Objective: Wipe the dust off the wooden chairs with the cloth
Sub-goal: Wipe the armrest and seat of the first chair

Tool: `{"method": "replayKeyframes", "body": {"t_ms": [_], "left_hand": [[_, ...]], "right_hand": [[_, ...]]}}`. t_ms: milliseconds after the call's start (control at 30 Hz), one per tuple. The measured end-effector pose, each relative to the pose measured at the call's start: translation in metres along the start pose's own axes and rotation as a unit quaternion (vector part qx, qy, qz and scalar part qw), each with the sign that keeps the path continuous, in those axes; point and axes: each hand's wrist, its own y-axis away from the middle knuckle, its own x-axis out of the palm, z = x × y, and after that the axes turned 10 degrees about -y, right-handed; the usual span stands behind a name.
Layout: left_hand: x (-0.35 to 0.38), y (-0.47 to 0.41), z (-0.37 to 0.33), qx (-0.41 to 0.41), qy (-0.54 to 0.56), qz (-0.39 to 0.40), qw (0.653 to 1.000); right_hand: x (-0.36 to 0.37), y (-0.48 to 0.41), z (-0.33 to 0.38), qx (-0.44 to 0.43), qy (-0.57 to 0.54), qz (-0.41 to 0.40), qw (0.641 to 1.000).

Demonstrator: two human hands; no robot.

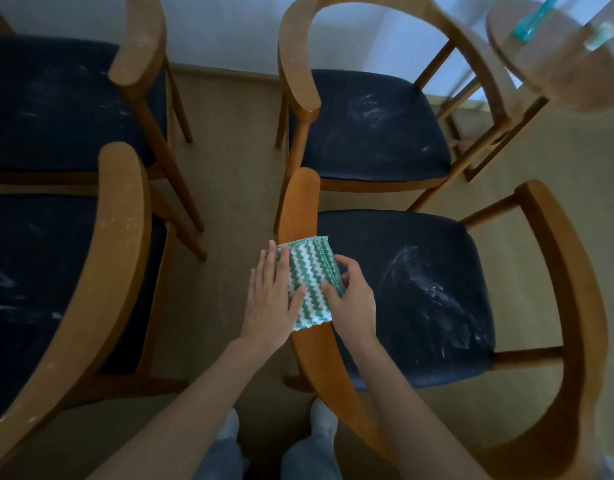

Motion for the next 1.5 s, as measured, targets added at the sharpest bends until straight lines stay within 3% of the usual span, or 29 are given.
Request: {"method": "replayKeyframes", "body": {"t_ms": [233, 433, 633, 900, 1033, 1100, 1167, 1233, 1300, 1400, 1500], "left_hand": [[0.003, -0.015, -0.019, -0.033, 0.003, -0.071, 0.997], [0.010, -0.047, -0.033, -0.087, -0.068, -0.102, 0.989], [0.022, -0.056, -0.034, -0.117, -0.138, -0.126, 0.976], [0.021, -0.055, -0.037, -0.120, -0.135, -0.134, 0.974], [0.021, -0.055, -0.037, -0.124, -0.135, -0.133, 0.974], [0.022, -0.055, -0.036, -0.124, -0.142, -0.133, 0.973], [0.023, -0.056, -0.036, -0.124, -0.150, -0.134, 0.972], [0.023, -0.056, -0.036, -0.121, -0.156, -0.133, 0.971], [0.023, -0.056, -0.036, -0.120, -0.155, -0.134, 0.971], [0.024, -0.056, -0.034, -0.122, -0.155, -0.139, 0.970], [0.025, -0.056, -0.034, -0.118, -0.155, -0.144, 0.970]], "right_hand": [[-0.051, -0.047, -0.025, -0.062, -0.003, -0.002, 0.998], [-0.080, -0.114, -0.072, -0.061, -0.076, 0.138, 0.986], [-0.045, -0.160, -0.106, -0.066, -0.035, 0.254, 0.964], [-0.026, -0.169, -0.085, -0.046, -0.222, 0.292, 0.929], [-0.020, -0.173, -0.088, -0.017, -0.247, 0.235, 0.940], [-0.019, -0.177, -0.106, 0.037, -0.191, 0.184, 0.963], [-0.022, -0.177, -0.126, 0.088, -0.066, 0.152, 0.982], [-0.025, -0.173, -0.144, 0.037, 0.122, 0.134, 0.983], [-0.023, -0.165, -0.154, -0.102, 0.247, 0.152, 0.952], [-0.005, -0.163, -0.165, -0.273, 0.356, 0.239, 0.861], [0.015, -0.167, -0.172, -0.305, 0.431, 0.250, 0.812]]}}
